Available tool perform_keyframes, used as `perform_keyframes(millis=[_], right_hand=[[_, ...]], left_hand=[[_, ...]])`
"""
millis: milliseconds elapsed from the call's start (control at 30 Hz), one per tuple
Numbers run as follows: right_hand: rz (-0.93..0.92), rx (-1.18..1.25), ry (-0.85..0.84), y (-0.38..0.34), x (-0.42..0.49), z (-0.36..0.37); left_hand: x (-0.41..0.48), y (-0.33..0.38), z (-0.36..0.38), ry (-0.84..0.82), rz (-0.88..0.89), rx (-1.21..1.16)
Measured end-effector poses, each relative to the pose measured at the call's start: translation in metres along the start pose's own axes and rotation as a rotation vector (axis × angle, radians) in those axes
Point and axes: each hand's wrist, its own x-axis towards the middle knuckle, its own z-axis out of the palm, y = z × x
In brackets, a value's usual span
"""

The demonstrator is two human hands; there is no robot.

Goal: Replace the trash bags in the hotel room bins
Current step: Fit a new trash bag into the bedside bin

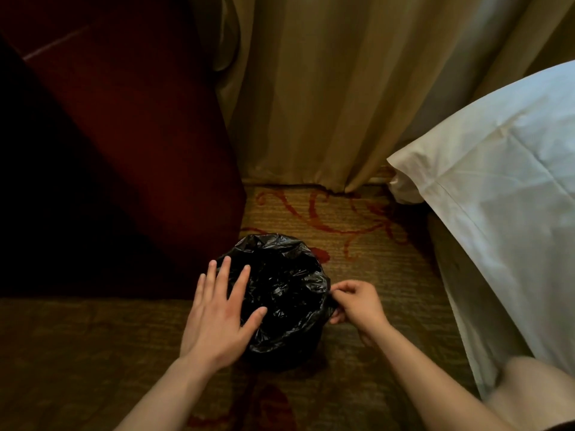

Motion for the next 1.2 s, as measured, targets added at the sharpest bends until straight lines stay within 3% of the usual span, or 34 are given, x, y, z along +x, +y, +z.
perform_keyframes(millis=[200, 300, 467, 567, 833, 1000, 1100, 1200], right_hand=[[0.153, 0.481, -0.219, 0.007, -0.003, -0.012], [0.145, 0.432, -0.307, 0.010, -0.004, -0.019], [0.008, 0.155, -0.182, 0.016, 0.003, -0.013], [-0.033, 0.156, -0.159, 0.020, 0.003, -0.011], [0.272, 0.592, -0.231, 0.016, -0.004, -0.003], [0.391, 0.737, -0.161, 0.016, -0.002, 0.005], [0.414, 0.694, -0.133, 0.014, 0.000, 0.008], [0.331, 0.460, -0.058, 0.008, -0.003, 0.009]], left_hand=[[-0.001, -0.001, 0.003, 0.007, -0.016, -0.012], [0.000, 0.000, 0.005, 0.027, -0.060, -0.053], [-0.001, 0.002, 0.007, 0.040, -0.180, -0.192], [-0.001, 0.001, 0.008, 0.032, -0.190, -0.190], [-0.002, 0.001, 0.009, 0.016, -0.192, -0.180], [0.001, 0.002, 0.010, 0.011, -0.198, -0.167], [0.001, 0.003, 0.009, -0.008, -0.208, -0.159], [0.001, 0.004, 0.008, -0.020, -0.200, -0.147]])
